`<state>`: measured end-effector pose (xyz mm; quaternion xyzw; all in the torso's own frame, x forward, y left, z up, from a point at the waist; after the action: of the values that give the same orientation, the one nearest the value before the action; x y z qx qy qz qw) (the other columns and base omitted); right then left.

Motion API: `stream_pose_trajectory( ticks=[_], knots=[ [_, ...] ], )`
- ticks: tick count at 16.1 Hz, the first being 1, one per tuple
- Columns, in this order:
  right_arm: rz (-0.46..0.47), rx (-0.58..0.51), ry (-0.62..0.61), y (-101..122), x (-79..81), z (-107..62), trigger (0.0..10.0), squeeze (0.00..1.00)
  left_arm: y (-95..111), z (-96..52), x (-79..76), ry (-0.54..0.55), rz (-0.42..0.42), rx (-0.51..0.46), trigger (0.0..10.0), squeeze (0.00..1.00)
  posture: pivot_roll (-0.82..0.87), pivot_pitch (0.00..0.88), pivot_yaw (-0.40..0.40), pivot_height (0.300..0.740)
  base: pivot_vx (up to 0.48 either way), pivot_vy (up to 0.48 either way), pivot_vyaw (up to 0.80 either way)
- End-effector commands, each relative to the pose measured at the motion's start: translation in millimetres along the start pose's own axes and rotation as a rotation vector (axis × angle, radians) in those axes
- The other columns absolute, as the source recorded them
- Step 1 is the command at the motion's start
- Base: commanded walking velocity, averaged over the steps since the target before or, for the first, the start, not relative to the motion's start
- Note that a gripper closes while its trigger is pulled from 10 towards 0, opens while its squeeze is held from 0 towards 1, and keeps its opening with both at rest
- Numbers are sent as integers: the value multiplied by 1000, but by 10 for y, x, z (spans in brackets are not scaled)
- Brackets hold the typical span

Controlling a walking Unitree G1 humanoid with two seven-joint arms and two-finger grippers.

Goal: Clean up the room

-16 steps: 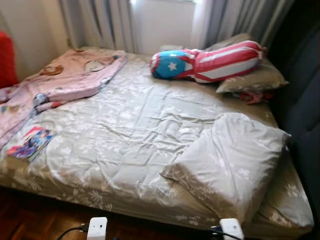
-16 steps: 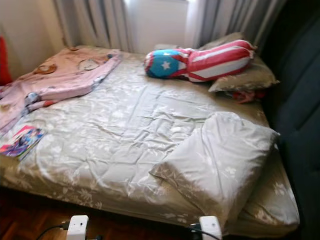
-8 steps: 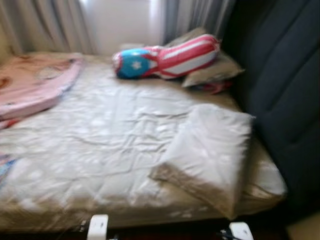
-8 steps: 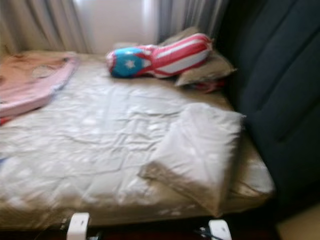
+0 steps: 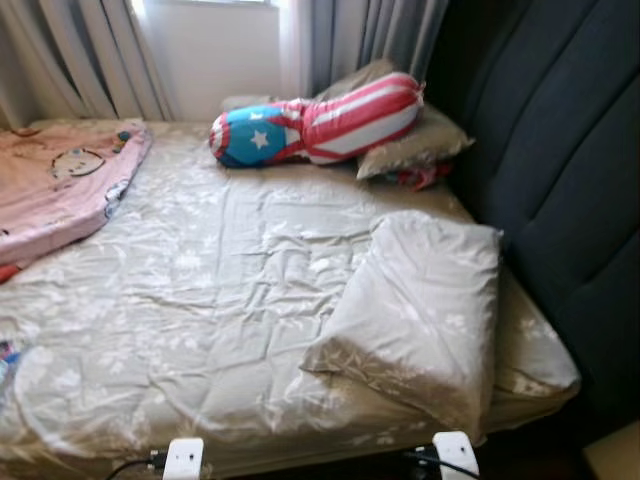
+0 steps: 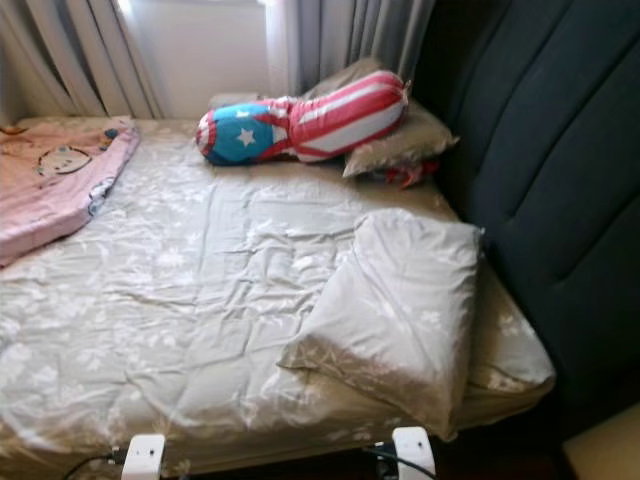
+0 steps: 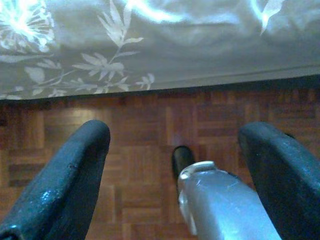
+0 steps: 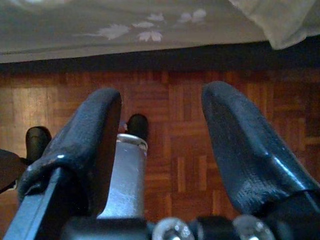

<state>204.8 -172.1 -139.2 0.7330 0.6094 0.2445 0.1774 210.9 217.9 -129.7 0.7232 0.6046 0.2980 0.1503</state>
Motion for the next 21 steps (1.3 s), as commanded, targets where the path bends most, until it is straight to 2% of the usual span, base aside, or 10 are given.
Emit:
stream_pose_trajectory(
  ticks=[1, 4, 5, 7, 10, 14, 19, 21],
  knots=[
    [4, 4, -26, -24, -118, -22, 10000, 0, 19, 6, -73, -18, 15, 4, 10000, 0, -33, 0, -57, 740, 0, 0, 0],
    [15, -6, -57, 13, -361, -69, 10000, 0, 27, 7, -82, -19, 35, 3, 10000, 0, -33, 0, -57, 740, 0, -80, 0],
    [17, -8, -58, 18, -374, -71, 10000, 0, 26, 7, -84, -19, 36, 3, 10000, 0, -33, 0, -57, 740, 0, -240, 0],
    [16, -11, -55, 19, -359, -69, 10000, 0, 18, 5, -85, -18, 40, 4, 10000, 0, -34, 0, -57, 740, 0, -334, 0],
    [11, -7, -35, -28, -174, -37, 10000, 0, -47, -11, -41, -13, 37, 11, 10000, 0, -34, 0, -56, 740, 0, -363, 0],
    [14, -10, -25, -48, -79, -25, 10000, 0, -75, -20, -10, -9, 19, 8, 10000, 0, -37, 0, -55, 740, 0, -165, 0],
    [14, -22, -34, -5, -218, -49, 10000, 0, 48, 8, -62, -13, 22, -11, 10000, 0, -37, 0, -57, 740, 0, 0, 0],
    [16, -21, -36, -15, -228, -52, 10000, 0, 74, 13, -76, -15, 24, -14, 10000, 0, -37, 0, -56, 740, 0, 0, 0]
  ],
)
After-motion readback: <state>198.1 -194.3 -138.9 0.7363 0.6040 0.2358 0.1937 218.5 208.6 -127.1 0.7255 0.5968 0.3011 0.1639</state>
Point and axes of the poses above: a point about 5 cm out from each wrist's last joint towards the gripper, its own z axis pointing out of the wrist towards the gripper, its own y axis along the axis of the wrist's last joint, x = y × z, the point moved 6 cm from there along z, pointing out of the wrist towards the gripper, and after that the axes turned 13 degrees about z, right-handed, at the moved point
